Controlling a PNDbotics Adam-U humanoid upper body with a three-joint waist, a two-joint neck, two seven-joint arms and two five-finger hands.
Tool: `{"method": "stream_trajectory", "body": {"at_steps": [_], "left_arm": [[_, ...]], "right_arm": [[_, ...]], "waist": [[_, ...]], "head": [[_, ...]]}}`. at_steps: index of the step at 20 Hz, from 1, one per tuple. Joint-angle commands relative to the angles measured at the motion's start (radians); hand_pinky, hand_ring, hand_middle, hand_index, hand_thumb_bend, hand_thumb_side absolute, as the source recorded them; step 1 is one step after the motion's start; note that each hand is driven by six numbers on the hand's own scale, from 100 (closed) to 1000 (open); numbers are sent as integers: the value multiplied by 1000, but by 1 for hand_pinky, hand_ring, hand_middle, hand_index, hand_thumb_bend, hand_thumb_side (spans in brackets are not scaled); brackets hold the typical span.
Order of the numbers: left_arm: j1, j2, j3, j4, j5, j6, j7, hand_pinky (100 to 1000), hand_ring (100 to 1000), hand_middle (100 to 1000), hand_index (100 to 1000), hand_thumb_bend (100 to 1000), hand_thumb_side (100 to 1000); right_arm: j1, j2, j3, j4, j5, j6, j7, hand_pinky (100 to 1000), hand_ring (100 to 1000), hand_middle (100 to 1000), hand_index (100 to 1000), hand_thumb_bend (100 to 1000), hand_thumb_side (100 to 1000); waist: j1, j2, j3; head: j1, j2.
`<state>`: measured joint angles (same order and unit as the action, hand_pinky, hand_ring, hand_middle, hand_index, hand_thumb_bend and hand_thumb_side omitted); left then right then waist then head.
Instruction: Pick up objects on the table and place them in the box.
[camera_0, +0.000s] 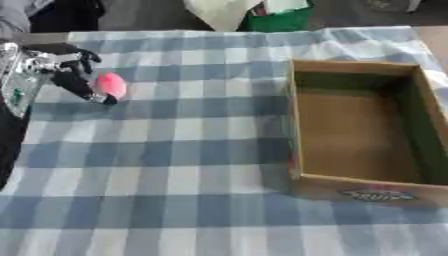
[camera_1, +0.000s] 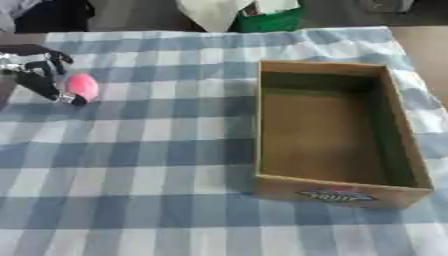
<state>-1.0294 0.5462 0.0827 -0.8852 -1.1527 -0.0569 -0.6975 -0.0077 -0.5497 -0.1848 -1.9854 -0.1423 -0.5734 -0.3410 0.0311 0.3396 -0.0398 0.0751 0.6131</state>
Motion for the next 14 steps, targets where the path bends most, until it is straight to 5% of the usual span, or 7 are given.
{"method": "stream_trajectory", "body": {"at_steps": [1, 6, 9, 11, 14], "left_arm": [[-14, 17, 9, 4, -30, 18, 33, 446, 716, 737, 952, 621, 589], [-11, 6, 6, 18, -43, 20, 72, 408, 684, 705, 865, 480, 554], [-10, 2, 4, 23, -37, 11, 73, 381, 662, 678, 842, 204, 432], [-10, 2, 5, 26, -31, 5, 68, 375, 653, 665, 835, 100, 408], [-10, 1, 6, 24, -13, 0, 67, 356, 625, 634, 811, 100, 409]], "right_arm": [[-3, -13, -9, -15, 0, 3, 0, 781, 815, 755, 918, 100, 1000], [-5, -9, -10, -15, 0, 3, 0, 782, 815, 754, 919, 100, 1000], [-5, -6, -11, -15, 0, 2, -1, 782, 816, 754, 919, 100, 1000], [-4, -4, -12, -15, 0, 2, -2, 782, 816, 754, 919, 100, 1000], [-3, -2, -13, -15, 0, 3, -5, 783, 816, 754, 919, 100, 1000]], "waist": [[-2, -15, -2], [-3, -9, -5], [-3, -7, -6], [-3, -6, -6], [-2, -6, -5]], "head": [[-1, -9], [0, -7], [0, -4], [-2, -4], [-3, -1]]}}
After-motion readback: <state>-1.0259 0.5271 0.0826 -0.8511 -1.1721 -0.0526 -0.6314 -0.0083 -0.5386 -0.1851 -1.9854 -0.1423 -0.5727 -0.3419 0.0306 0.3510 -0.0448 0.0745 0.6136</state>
